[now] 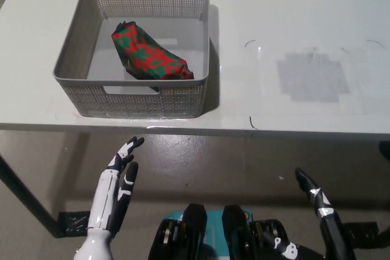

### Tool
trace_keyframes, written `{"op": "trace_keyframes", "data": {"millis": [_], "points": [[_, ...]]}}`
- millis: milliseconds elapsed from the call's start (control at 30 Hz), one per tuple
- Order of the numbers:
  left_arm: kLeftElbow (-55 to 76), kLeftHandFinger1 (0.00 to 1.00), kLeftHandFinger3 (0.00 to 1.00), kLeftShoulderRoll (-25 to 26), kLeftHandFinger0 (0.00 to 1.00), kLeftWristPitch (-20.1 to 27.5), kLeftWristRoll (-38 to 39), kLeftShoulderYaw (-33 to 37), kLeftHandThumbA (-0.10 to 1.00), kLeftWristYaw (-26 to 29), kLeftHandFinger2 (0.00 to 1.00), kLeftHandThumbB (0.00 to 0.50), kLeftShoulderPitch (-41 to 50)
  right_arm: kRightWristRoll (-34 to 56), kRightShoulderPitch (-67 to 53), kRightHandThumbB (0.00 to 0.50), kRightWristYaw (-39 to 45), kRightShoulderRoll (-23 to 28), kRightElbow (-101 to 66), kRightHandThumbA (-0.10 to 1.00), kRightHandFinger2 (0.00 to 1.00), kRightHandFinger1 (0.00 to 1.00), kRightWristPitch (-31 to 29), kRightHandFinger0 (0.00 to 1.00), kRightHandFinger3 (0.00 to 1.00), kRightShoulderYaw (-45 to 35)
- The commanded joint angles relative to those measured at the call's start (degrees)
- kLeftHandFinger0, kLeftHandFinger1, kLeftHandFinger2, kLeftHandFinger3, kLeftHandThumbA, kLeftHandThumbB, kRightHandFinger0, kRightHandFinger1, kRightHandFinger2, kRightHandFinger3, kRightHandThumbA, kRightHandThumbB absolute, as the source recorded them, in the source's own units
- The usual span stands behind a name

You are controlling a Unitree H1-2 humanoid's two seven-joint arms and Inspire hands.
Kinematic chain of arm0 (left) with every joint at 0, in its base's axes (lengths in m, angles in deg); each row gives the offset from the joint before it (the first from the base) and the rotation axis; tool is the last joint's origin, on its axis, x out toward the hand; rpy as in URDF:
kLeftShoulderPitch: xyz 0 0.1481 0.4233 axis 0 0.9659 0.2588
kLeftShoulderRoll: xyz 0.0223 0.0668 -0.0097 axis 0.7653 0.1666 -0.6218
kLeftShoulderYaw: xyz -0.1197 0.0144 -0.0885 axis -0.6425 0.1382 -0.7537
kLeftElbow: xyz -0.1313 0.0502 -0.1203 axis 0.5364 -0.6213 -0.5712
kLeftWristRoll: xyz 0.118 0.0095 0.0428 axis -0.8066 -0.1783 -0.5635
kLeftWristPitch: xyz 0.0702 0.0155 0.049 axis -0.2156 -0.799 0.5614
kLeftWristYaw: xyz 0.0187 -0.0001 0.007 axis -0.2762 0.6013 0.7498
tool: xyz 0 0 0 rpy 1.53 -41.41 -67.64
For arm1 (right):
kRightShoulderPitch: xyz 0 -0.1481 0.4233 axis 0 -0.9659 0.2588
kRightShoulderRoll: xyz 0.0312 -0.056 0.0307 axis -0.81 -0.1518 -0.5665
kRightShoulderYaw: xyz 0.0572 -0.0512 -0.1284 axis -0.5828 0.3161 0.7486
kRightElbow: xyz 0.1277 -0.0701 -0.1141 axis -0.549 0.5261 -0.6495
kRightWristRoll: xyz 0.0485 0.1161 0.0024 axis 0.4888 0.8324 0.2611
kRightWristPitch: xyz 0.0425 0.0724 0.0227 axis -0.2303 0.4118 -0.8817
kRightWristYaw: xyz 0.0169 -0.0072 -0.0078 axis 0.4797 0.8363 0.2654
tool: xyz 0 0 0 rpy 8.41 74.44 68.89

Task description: Use the right hand to pick up a bag of coffee beans on the right hand side and place it into a container on the left hand side

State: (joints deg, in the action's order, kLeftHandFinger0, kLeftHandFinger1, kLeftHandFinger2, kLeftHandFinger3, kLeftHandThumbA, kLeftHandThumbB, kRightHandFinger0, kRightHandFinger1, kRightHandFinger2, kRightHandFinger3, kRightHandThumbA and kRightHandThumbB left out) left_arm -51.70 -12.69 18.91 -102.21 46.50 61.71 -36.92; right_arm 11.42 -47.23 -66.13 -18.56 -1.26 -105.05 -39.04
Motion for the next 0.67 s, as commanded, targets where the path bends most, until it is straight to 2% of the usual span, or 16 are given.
{"op": "trace_keyframes", "data": {"millis": [0, 200, 633], "points": [[2.1, 1.00, 1.00, -1.0, 1.00, 1.7, 1.3, -0.1, 1.00, 0.9, 1.00, 0.417, 0.3, -1.0, 0.0, 0.290, 0.5, -0.1, -2.3, 1.00, 1.00, 1.00, 1.7, 1.00, 1.00, 0.5], [1.8, 1.00, 1.00, -1.3, 1.00, 2.6, 1.3, 0.1, 1.00, 0.9, 1.00, 0.418, 1.0, -1.0, -0.8, 0.295, 0.5, 0.4, -2.6, 1.00, 1.00, 1.00, 2.3, 1.00, 1.00, 0.8], [1.8, 1.00, 1.00, -0.7, 1.00, 3.6, 1.7, 0.0, 1.00, 0.6, 1.00, 0.373, 1.9, -2.8, -0.8, 0.310, 0.3, 0.9, -2.8, 1.00, 1.00, 1.00, 2.8, 1.00, 1.00, 1.0]]}}
